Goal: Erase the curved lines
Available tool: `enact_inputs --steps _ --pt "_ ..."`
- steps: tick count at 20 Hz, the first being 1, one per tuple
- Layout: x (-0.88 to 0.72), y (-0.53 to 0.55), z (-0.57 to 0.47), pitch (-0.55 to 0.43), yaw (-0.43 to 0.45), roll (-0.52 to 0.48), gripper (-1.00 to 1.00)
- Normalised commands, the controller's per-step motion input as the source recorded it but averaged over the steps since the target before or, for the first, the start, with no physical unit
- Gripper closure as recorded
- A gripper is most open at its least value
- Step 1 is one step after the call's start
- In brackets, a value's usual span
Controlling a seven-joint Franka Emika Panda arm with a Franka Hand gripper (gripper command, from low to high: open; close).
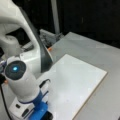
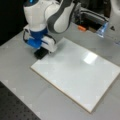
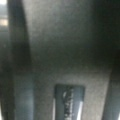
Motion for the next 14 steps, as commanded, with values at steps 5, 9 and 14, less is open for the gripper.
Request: enact_inputs --steps 5,9,14 --pt "-0.31 0.09 0.28 -0.021 -0.097 -0.025 -1.0" --pt "-0.29 0.19 0.19 -0.017 -0.119 -0.112 -1.0" --pt "-0.24 0.34 0.12 -0.001 -0.085 -0.129 -1.0"
